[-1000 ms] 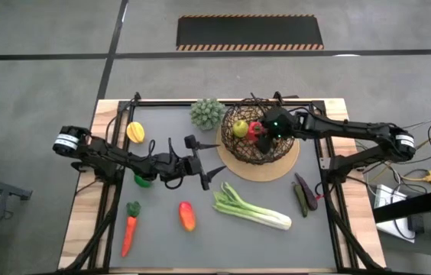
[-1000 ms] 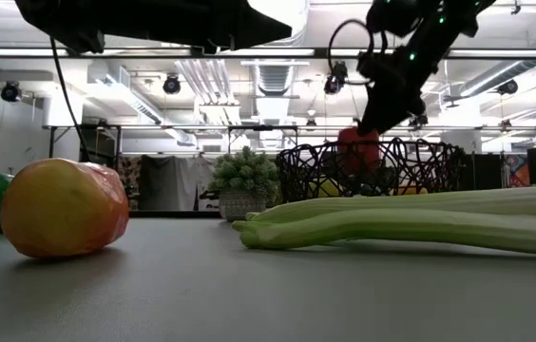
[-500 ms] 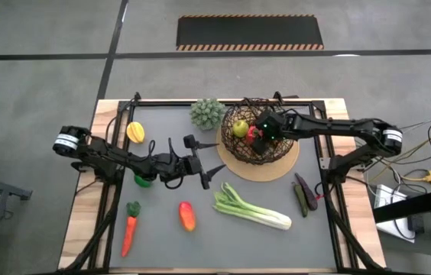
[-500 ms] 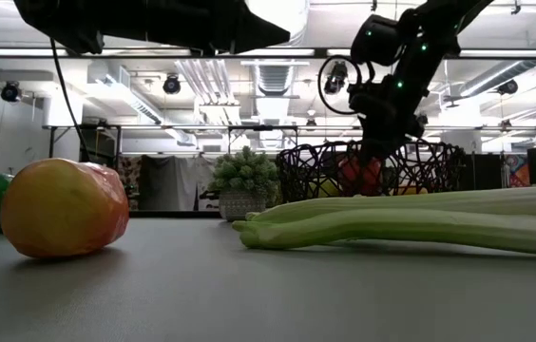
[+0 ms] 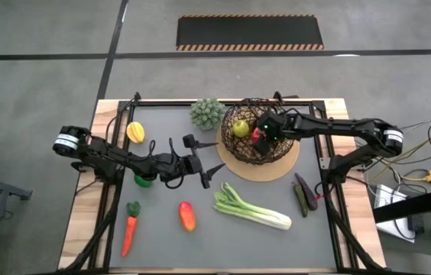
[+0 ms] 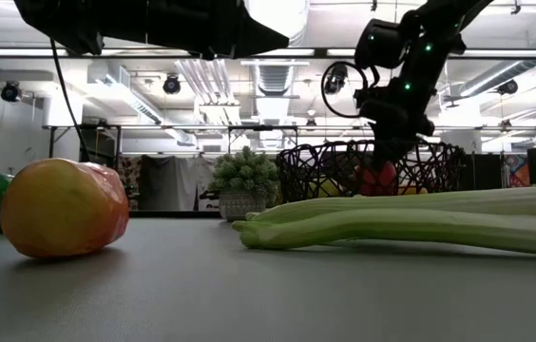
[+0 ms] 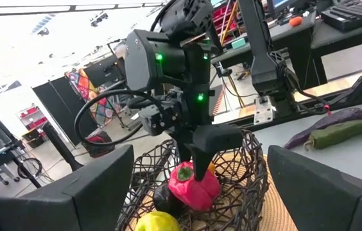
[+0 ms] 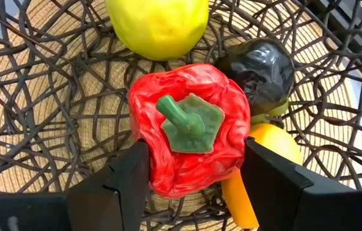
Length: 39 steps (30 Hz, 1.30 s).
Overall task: Build produce basket
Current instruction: Put the red bell pepper into the black wire basket, then put the green celery into the black wire basket
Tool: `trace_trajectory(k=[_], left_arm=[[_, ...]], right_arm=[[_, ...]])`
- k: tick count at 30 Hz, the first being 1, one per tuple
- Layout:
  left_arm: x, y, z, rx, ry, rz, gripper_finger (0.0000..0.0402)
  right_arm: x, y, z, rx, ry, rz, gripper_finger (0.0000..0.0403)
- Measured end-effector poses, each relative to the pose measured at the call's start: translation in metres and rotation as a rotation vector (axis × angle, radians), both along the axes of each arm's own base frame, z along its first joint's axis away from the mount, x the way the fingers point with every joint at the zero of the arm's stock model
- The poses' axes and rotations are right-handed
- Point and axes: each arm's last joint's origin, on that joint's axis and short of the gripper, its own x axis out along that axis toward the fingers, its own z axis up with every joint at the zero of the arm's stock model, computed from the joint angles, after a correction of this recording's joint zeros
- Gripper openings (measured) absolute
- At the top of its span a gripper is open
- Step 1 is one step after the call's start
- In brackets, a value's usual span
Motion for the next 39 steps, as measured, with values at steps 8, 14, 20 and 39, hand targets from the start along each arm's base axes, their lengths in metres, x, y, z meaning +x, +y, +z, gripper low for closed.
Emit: trace_trajectory(k=[8,14,20,39], left_arm=[[0.0,0.0,0.0,-0.001,0.0,0.0,0.0338],[0.0,0.0,0.0,-0.001,-0.001,0.0,0.0338],[0.0,0.0,0.0,-0.001,-0.001,0.0,0.0338],[0.0,-0.001,0.0,-0.027,-0.011,-0.006,0.0338]], right_arm=[[0.004,-0.002,-0.009,0.008,0.033,0.0,0.0221],[0.003,-0.002,-0.008,0.002,0.035,-0.006,0.0283],[0.0,-0.001,-0.002,-0.005,0.019,-0.014,0.0323],[-0.001,0.019,0.069,0.034,0.085,0.035,0.0327]])
